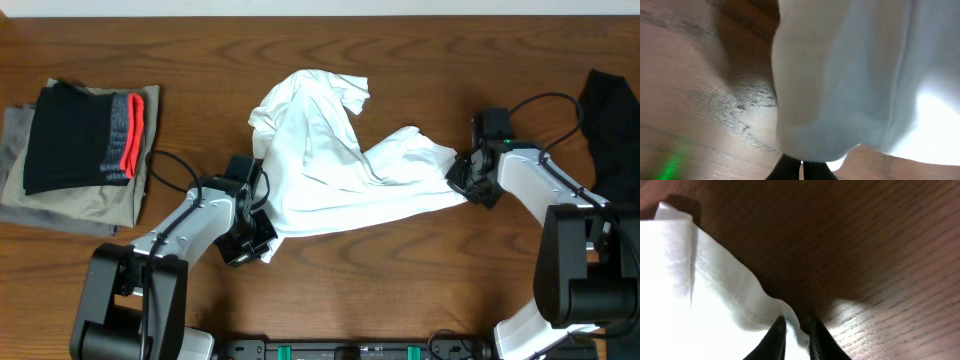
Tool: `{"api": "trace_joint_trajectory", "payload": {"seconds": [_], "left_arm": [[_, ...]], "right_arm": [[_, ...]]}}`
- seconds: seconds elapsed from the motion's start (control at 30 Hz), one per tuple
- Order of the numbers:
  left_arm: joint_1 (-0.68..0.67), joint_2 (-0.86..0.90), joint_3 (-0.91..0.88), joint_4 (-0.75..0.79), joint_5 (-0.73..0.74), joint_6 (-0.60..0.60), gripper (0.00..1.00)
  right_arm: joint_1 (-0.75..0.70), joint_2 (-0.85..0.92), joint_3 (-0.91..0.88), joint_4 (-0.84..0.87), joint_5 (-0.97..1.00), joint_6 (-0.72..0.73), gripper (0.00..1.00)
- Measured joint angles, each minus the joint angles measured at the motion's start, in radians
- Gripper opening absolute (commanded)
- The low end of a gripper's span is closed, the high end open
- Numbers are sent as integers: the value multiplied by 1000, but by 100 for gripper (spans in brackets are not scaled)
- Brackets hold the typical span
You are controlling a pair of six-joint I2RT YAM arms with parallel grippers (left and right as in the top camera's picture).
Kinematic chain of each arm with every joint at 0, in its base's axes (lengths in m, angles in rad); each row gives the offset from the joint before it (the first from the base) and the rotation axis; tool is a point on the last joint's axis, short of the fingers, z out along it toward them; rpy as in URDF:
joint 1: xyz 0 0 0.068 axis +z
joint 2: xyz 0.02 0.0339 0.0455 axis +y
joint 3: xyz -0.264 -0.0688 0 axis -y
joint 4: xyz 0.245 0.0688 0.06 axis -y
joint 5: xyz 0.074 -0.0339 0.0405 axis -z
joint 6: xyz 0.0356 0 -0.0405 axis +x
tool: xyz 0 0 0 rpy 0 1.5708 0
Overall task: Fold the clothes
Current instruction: 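Grasp the shirt's right corner with the right gripper, then lift the shirt with both grippers, stretch it, and lay it down upper right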
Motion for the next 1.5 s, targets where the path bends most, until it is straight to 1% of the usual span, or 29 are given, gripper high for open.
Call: {"api": "trace_joint_trajectory", "payload": {"seconds": [0.03,0.07,0.27,0.47,0.6,0.77,0.9,1.07,1.33,1.5], "left_arm": [[0,0,0,0,0,0,6],[0,0,0,0,0,0,6],[1,0,1,-15,-5,0,6],[3,-16,9,-120,-40,30,6],[6,-106,39,-172,-50,53,6],[6,-284,124,-238,-57,90,6],[6,-408,254,-281,-60,119,6],[6,-487,506,-321,-62,156,6],[6,-493,891,-394,-85,183,6],[6,-492,1085,-431,-88,183,6]], "right_arm": [[0,0,0,0,-1,2,3],[0,1,1,1,-6,6,2],[0,7,18,-31,-13,23,1],[-3,7,39,-198,21,32,1],[-18,-28,80,-283,35,32,1],[-33,-192,181,-349,58,24,1],[-34,-322,283,-397,75,-6,1],[-34,-419,470,-484,91,-48,1],[-34,-452,830,-616,101,-130,1],[-34,-452,1031,-681,106,-168,1]]}}
